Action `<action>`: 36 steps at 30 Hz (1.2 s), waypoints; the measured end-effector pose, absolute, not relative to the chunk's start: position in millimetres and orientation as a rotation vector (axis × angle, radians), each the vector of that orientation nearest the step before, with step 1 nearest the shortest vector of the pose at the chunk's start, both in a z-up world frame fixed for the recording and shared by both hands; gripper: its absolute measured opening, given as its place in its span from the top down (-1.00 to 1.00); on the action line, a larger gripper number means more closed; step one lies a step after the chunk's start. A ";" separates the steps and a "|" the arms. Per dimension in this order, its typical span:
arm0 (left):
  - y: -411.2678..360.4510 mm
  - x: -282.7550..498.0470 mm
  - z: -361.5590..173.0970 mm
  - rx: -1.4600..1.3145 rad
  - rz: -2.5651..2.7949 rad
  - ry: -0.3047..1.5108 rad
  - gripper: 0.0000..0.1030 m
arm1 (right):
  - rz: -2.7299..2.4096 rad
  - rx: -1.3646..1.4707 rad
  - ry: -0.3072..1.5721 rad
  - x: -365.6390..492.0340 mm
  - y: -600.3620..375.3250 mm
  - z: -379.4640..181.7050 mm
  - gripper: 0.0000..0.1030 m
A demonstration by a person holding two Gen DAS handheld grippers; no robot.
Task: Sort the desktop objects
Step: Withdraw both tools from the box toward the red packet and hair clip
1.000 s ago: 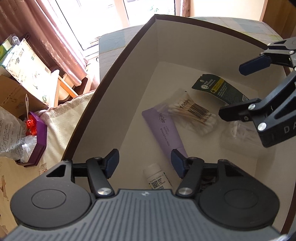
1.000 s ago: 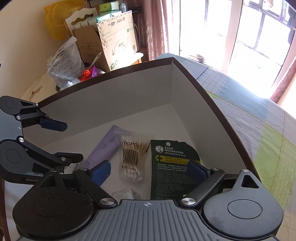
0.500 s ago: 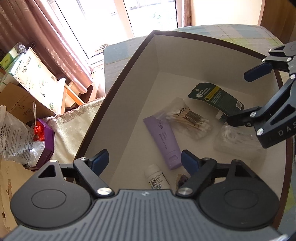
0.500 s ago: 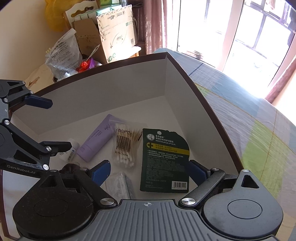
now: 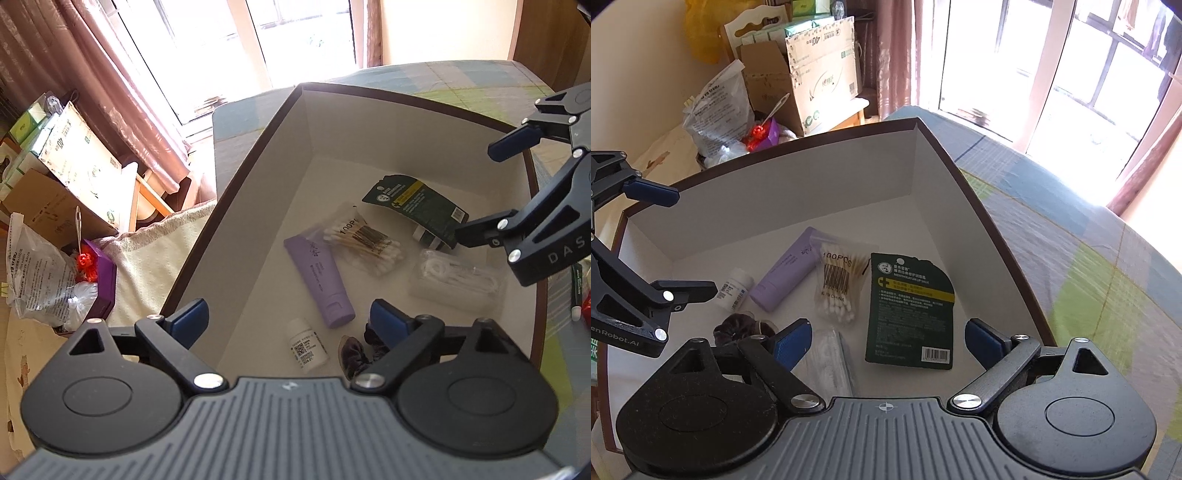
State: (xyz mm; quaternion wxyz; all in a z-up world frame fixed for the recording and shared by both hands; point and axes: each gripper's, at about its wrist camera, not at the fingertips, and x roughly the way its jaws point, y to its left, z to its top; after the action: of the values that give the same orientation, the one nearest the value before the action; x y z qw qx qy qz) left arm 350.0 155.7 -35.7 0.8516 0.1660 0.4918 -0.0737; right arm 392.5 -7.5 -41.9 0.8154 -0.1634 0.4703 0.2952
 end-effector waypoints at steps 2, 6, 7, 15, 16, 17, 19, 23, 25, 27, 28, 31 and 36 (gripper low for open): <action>154.9 346.7 -32.7 0.352 -0.150 1.031 -0.80 | 0.624 -0.350 0.998 390.4 -9.3 -38.8 -0.85; 154.2 339.6 -26.0 0.351 -0.145 1.023 -0.81 | 0.614 -0.349 0.989 385.8 -14.3 -32.1 -0.85; 153.7 337.4 -24.3 0.352 -0.145 1.020 -0.82 | 0.611 -0.348 0.988 384.5 -15.7 -30.4 -0.85; 149.9 318.4 -13.1 0.356 -0.148 1.001 -0.89 | 0.590 -0.356 0.975 371.4 -26.2 -21.8 -0.85; 149.4 315.7 -11.7 0.358 -0.148 0.998 -0.89 | 0.589 -0.359 0.973 369.3 -27.1 -21.3 -0.85; 149.0 313.4 -10.7 0.359 -0.147 0.997 -0.89 | 0.589 -0.359 0.971 367.0 -28.2 -20.4 -0.85; 148.3 308.4 -8.4 0.360 -0.145 0.993 -0.89 | 0.587 -0.356 0.970 362.6 -30.6 -19.1 -0.85; 147.1 298.4 -4.0 0.360 -0.141 0.985 -0.90 | 0.588 -0.343 0.968 354.8 -35.0 -16.2 -0.85; 146.4 292.7 -1.6 0.360 -0.140 0.980 -0.91 | 0.591 -0.326 0.972 351.2 -37.8 -13.6 -0.85; 145.6 286.8 0.6 0.359 -0.141 0.975 -0.91 | 0.593 -0.309 0.975 347.6 -40.6 -11.0 -0.85; 145.1 283.8 1.5 0.359 -0.141 0.973 -0.91 | 0.593 -0.304 0.972 345.9 -41.5 -9.9 -0.89; 143.9 274.1 4.8 0.357 -0.141 0.964 -0.92 | 0.596 -0.298 0.949 337.3 -44.8 -4.3 -1.00; 142.0 259.3 10.3 0.354 -0.132 0.952 -0.92 | 0.601 -0.296 0.935 327.1 -47.6 0.6 -1.00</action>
State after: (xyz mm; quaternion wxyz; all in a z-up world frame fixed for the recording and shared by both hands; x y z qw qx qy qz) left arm 259.3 142.0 10.3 0.8716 0.1696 0.4556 -0.0633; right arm 327.1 -47.6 0.6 0.8392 -0.1401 0.4419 0.2843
